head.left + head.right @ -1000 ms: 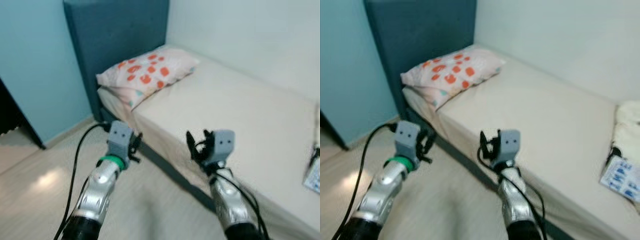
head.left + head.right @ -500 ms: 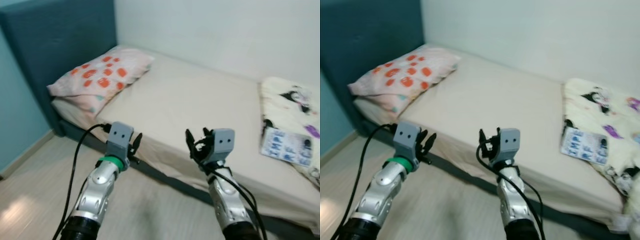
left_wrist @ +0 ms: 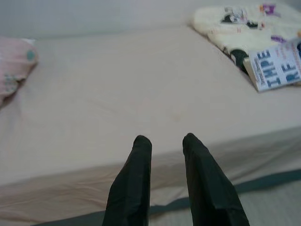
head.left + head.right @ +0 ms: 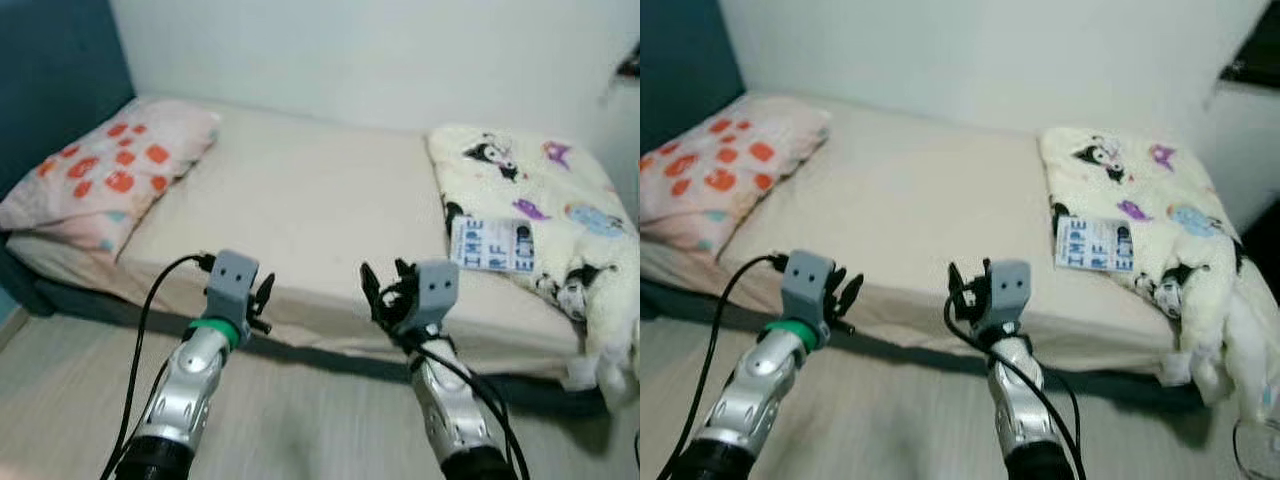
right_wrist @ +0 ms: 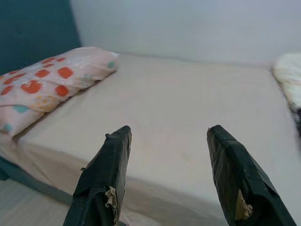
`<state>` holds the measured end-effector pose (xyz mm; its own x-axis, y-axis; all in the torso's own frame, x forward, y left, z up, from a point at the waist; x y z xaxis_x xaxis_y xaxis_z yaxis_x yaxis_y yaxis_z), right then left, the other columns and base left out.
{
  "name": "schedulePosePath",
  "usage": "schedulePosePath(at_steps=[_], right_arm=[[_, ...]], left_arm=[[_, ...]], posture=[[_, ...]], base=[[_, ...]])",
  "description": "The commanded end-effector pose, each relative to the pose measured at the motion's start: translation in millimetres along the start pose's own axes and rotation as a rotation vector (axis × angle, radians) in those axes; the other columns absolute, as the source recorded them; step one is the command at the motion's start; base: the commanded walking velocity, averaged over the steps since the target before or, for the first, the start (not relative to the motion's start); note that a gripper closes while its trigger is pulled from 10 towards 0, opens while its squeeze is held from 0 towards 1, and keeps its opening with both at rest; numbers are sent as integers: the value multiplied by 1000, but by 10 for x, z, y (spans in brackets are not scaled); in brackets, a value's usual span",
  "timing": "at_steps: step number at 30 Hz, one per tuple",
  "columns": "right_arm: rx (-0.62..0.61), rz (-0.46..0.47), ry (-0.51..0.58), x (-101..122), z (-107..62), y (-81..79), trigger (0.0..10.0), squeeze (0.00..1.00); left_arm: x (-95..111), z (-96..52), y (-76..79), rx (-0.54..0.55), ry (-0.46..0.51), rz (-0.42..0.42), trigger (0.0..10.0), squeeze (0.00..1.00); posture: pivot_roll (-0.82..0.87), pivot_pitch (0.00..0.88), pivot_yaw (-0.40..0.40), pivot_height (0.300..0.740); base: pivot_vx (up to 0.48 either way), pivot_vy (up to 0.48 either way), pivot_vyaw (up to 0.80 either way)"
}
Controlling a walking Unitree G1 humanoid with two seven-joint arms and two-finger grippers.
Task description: Clean up the room
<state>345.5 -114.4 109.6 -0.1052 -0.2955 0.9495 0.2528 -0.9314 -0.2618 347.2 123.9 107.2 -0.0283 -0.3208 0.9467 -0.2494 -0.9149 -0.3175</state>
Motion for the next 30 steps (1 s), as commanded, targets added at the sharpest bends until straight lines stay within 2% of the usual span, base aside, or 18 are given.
schedulePosePath(at_steps=[1, 23, 30], right_arm=[[-17, 2, -12, -27, -27, 51, 10000, 0], [-19, -7, -16, -24, -42, 85, 10000, 0], [-17, -6, -16, -20, -39, 82, 10000, 0]], left_arm=[[-22, -2, 65, -19, -6, 2, 10000, 0], [47, 48, 127, -35, 18, -11, 10000, 0], [90, 46, 167, -68, 34, -66, 10000, 0]], posture=[[13, 0, 16, 740], [1, 0, 11, 740], [1, 0, 10, 740]], base=[[0, 0, -781], [0, 0, -781], [0, 0, -781]])
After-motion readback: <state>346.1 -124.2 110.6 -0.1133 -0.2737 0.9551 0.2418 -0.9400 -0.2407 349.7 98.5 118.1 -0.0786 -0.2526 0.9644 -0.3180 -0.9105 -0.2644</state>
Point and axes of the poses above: a point about 5 cm out from each wrist's last joint towards the gripper, its own z axis pointing out of the wrist towards the gripper, its own x axis along the axis of the wrist's last joint, y = z × x, the point moved 3 cm from there along z, pointing out of the wrist towards the gripper, and after that the axes turned 11 degrees about z, right-handed, at the moved point
